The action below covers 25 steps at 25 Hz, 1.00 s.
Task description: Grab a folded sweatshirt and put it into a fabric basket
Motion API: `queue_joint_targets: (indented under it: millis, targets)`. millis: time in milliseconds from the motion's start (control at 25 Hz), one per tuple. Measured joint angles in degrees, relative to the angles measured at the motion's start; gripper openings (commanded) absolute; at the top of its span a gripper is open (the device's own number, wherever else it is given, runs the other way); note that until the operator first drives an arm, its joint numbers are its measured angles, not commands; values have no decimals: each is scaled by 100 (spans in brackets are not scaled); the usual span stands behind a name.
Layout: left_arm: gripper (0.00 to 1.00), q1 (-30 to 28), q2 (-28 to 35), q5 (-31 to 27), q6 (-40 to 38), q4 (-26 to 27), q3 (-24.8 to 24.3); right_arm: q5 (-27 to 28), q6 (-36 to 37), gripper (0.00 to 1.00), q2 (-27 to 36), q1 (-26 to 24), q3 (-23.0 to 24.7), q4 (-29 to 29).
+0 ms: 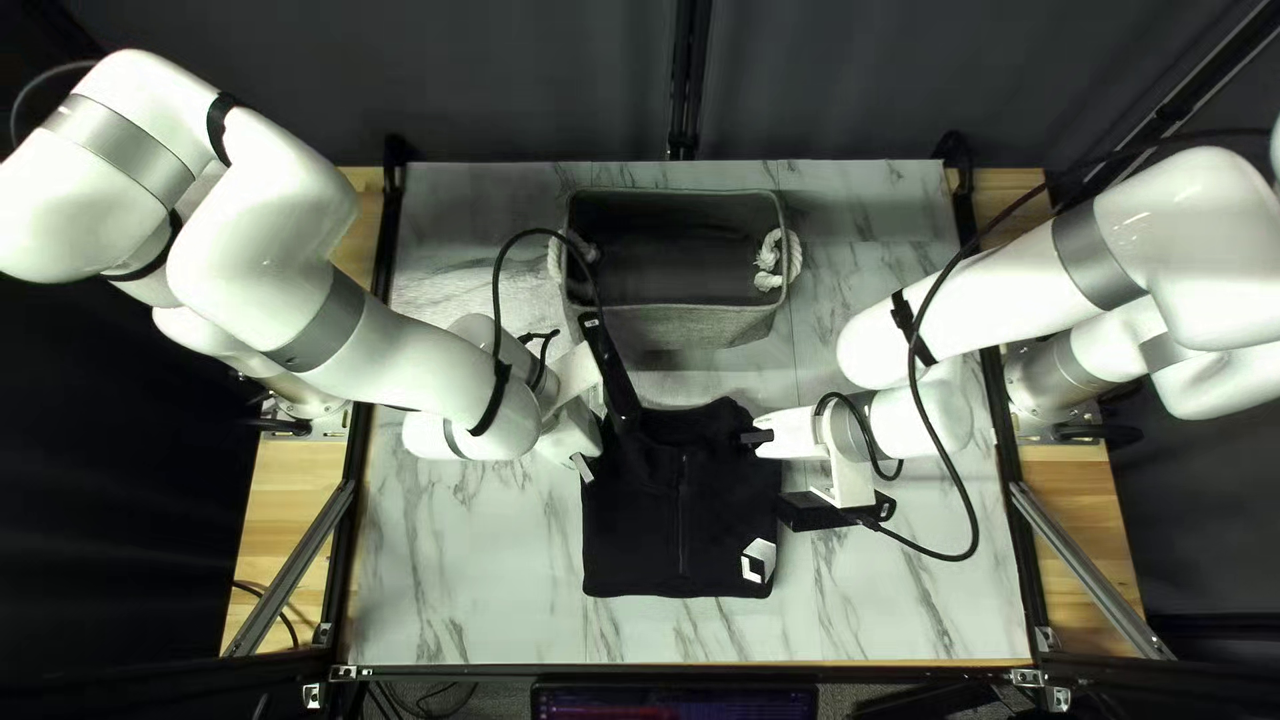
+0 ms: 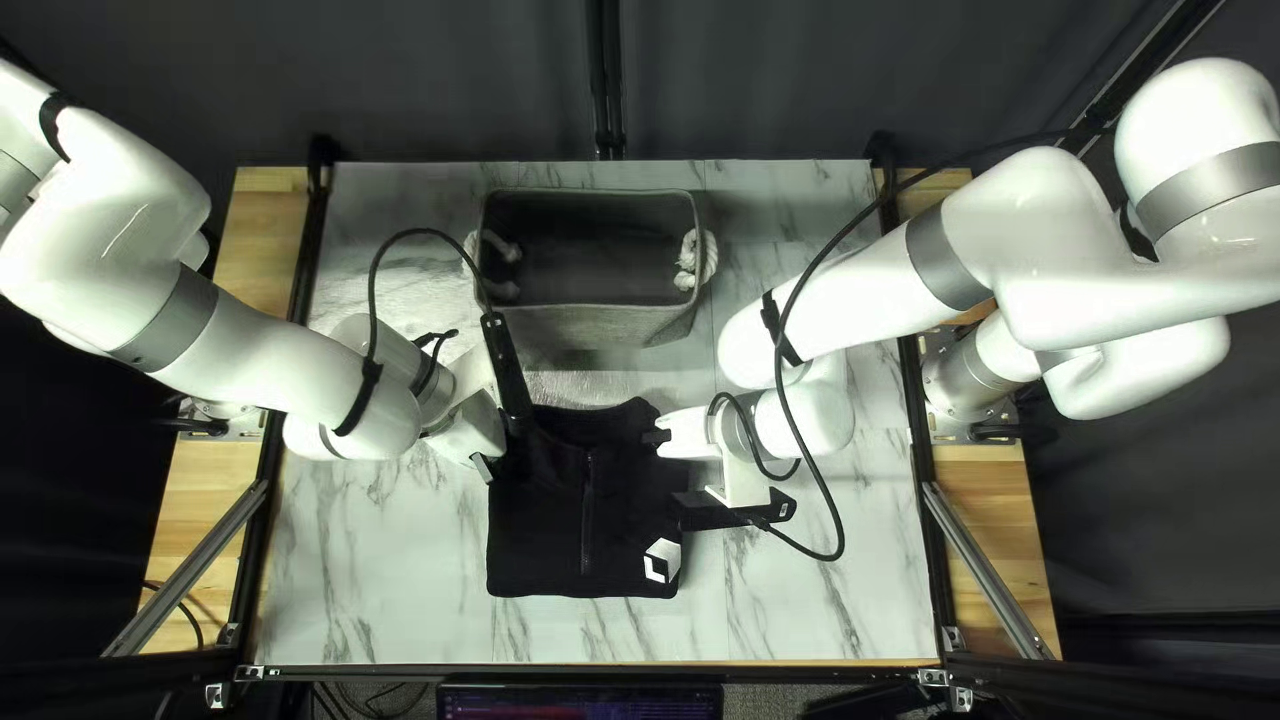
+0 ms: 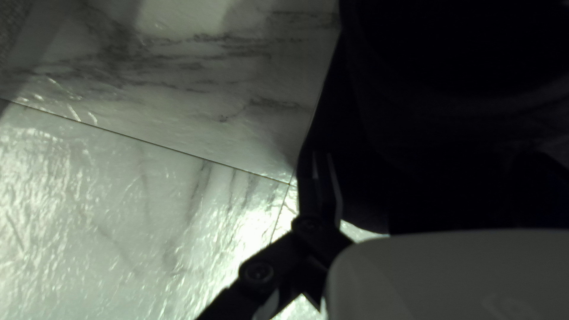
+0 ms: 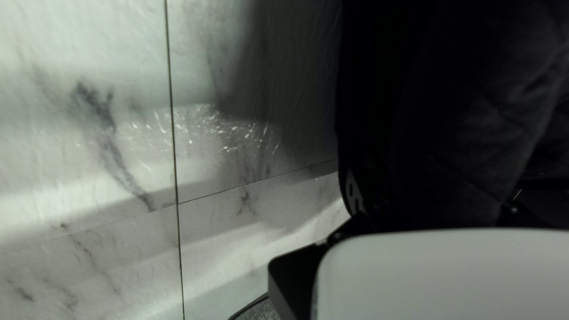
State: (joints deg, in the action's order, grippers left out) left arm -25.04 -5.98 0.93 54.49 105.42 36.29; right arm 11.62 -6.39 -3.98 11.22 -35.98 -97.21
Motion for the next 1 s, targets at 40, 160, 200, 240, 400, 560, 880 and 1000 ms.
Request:
queue_joint_targets:
  millis: [40, 160, 200, 240, 400, 560, 880, 1000]
  targets:
    - [100, 0, -1, -9, -51, -50, -4, 0, 1, 0, -1, 0, -1, 2]
    - [100, -2, -31, -38, -231, -229, 7, 2, -8, 0, -3, 1, 0, -5]
    - [100, -4, -52, -48, -249, -248, 25, 4, -11, 0, -3, 2, 2, -7]
    - [100, -5, -71, -59, -244, -245, 42, 5, -13, 0, -2, 3, 3, -7]
    - [100, 11, -92, -103, -363, -385, 50, 14, -14, 0, 1, 15, 7, 4]
    - [0, 35, -104, -157, -523, -580, 38, 17, -21, 0, -9, 16, 2, -3]
    - [0, 80, -93, -283, -1366, -1522, -40, 0, -108, 0, -20, -12, 0, -98]
    - [0, 48, -66, -289, -1876, -2033, -68, -9, -144, 0, 27, -26, 30, -143]
